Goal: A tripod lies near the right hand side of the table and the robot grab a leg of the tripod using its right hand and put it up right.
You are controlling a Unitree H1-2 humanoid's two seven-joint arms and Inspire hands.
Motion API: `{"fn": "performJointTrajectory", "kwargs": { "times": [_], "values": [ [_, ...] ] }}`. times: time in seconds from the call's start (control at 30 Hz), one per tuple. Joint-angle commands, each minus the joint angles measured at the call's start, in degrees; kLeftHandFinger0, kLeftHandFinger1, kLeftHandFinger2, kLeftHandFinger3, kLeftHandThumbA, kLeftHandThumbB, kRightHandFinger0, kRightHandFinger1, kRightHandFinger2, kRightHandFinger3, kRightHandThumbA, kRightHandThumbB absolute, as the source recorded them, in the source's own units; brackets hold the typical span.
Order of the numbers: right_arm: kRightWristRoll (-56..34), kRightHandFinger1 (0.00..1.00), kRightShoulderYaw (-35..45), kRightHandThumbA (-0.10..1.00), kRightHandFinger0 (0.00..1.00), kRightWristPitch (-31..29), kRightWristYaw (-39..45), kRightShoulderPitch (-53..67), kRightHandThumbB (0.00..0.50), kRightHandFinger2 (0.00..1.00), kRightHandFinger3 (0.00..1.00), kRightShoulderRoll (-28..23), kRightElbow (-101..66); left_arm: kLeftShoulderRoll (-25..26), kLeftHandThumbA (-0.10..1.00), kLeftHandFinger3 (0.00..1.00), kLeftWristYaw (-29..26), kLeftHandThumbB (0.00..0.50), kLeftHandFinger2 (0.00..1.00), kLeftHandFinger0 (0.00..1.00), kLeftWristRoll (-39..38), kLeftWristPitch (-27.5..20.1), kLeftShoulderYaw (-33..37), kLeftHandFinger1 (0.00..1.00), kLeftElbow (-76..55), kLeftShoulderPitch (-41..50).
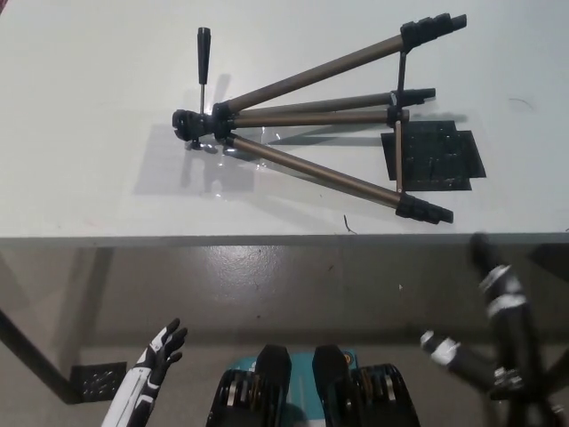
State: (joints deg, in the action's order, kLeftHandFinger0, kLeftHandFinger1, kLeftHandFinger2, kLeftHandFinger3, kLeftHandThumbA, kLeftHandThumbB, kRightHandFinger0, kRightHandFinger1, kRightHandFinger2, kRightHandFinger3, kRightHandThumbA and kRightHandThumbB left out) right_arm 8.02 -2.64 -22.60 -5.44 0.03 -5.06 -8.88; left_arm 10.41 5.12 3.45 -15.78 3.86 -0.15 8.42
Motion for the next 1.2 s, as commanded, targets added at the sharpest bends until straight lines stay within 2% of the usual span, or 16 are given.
{"fn": "performJointTrajectory", "kwargs": {
  "times": [0.0, 0.03, 0.17, 0.2, 0.23, 0.3, 0.37, 0.4, 0.43, 0.47, 0.5, 0.57, 0.73, 0.9, 1.0, 1.17],
  "values": [
    [4.4, 1.00, 4.5, 1.00, 1.00, -3.7, -3.0, -6.7, 0.342, 1.00, 1.00, -1.3, -7.0, 0.7, 1.00, 1.00, 1.4, 0.391, 1.00, 1.00, -1.0, -2.5, 0.2, 1.00, -1.9, -0.8],
    [4.4, 1.00, 5.4, 1.00, 1.00, -2.0, -2.2, -8.1, 0.376, 1.00, 1.00, -1.7, -8.5, 0.7, 1.00, 1.00, 1.4, 0.391, 1.00, 1.00, -1.1, -2.5, 0.2, 1.00, -1.8, -0.9],
    [5.6, 1.00, 8.2, 0.91, 1.00, 7.2, 0.5, -18.5, 0.394, 1.00, 1.00, -5.1, -13.1, 0.8, 1.00, 1.00, 1.4, 0.396, 1.00, 1.00, -0.8, -2.6, 0.0, 1.00, -1.3, -1.5],
    [6.6, 1.00, 8.7, 0.91, 1.00, 9.7, 0.9, -21.6, 0.403, 1.00, 1.00, -5.9, -13.3, 0.8, 1.00, 1.00, 1.4, 0.397, 1.00, 1.00, -0.8, -2.7, 0.0, 1.00, -1.1, -1.6],
    [8.8, 1.00, 9.2, 0.90, 1.00, 12.6, 1.6, -26.0, 0.382, 1.00, 1.00, -7.5, -13.2, 0.7, 1.00, 1.00, 1.5, 0.397, 1.00, 1.00, -0.9, -2.8, 0.0, 1.00, -0.9, -1.9],
    [12.3, 1.00, 8.8, 0.97, 1.00, 18.9, 4.4, -30.5, 0.396, 1.00, 1.00, -9.5, -14.0, 0.8, 1.00, 1.00, 1.6, 0.385, 1.00, 1.00, -0.5, -2.9, 0.0, 1.00, -0.7, -2.0],
    [13.5, 1.00, 7.3, 0.96, 1.00, 25.8, 8.2, -38.5, 0.457, 1.00, 1.00, -12.4, -11.8, 0.8, 1.00, 1.00, 1.6, 0.394, 1.00, 1.00, -0.5, -2.1, 0.0, 1.00, -1.1, -1.9],
    [14.4, 1.00, 6.2, 0.92, 1.00, 25.9, 9.9, -42.4, 0.424, 1.00, 1.00, -14.5, -9.0, 0.8, 1.00, 1.00, 1.6, 0.402, 1.00, 1.00, -0.4, -2.2, 0.0, 1.00, -0.9, -2.0],
    [14.5, 1.00, 5.5, 0.90, 1.00, 26.9, 11.0, -45.2, 0.440, 1.00, 1.00, -15.6, -7.0, 0.8, 1.00, 1.00, 1.6, 0.391, 1.00, 1.00, -0.5, -2.5, -0.1, 1.00, -0.9, -2.1],
    [15.0, 1.00, 4.8, 0.91, 1.00, 27.7, 11.9, -47.1, 0.443, 1.00, 1.00, -16.2, -5.6, 0.8, 1.00, 1.00, 1.6, 0.389, 1.00, 1.00, -0.5, -2.7, -0.1, 1.00, -0.8, -2.1],
    [17.9, 1.00, 2.6, 0.95, 1.00, 29.0, 14.0, -52.3, 0.467, 1.00, 1.00, -17.7, -1.9, 0.8, 1.00, 1.00, 1.5, 0.387, 1.00, 1.00, -0.4, -2.6, -0.2, 1.00, -0.8, -2.1],
    [20.5, 1.00, -0.7, 0.95, 1.00, 30.6, 16.4, -58.5, 0.498, 1.00, 1.00, -18.3, 3.7, 1.0, 1.00, 1.00, 1.8, 0.380, 1.00, 1.00, -0.7, -2.6, -0.2, 1.00, -0.6, -2.1],
    [26.7, 1.00, -9.0, 0.94, 1.00, 31.5, 20.4, -69.8, 0.496, 1.00, 1.00, -17.9, 16.8, 1.0, 1.00, 1.00, 1.5, 0.368, 1.00, 1.00, -0.2, -3.0, -0.2, 1.00, -0.2, -2.0],
    [29.0, 1.00, -16.1, 0.91, 1.00, 32.2, 22.8, -78.7, 0.500, 1.00, 1.00, -15.2, 31.1, 1.1, 1.00, 1.00, 2.0, 0.389, 1.00, 1.00, -0.6, -2.1, -0.1, 1.00, -0.5, -1.6],
    [29.6, 1.00, -21.0, 0.96, 1.00, 31.8, 24.7, -83.9, 0.500, 1.00, 1.00, -12.4, 42.0, 0.9, 1.00, 1.00, 1.8, 0.424, 1.00, 1.00, -0.7, -1.4, -0.1, 1.00, -0.6, -1.3],
    [30.7, 1.00, -28.0, 0.85, 1.00, 31.6, 25.8, -89.7, 0.500, 1.00, 1.00, -7.4, 56.7, 0.7, 1.00, 1.00, 1.7, 0.440, 1.00, 1.00, -0.7, -1.4, -0.2, 1.00, -0.5, -1.1]
  ]
}}
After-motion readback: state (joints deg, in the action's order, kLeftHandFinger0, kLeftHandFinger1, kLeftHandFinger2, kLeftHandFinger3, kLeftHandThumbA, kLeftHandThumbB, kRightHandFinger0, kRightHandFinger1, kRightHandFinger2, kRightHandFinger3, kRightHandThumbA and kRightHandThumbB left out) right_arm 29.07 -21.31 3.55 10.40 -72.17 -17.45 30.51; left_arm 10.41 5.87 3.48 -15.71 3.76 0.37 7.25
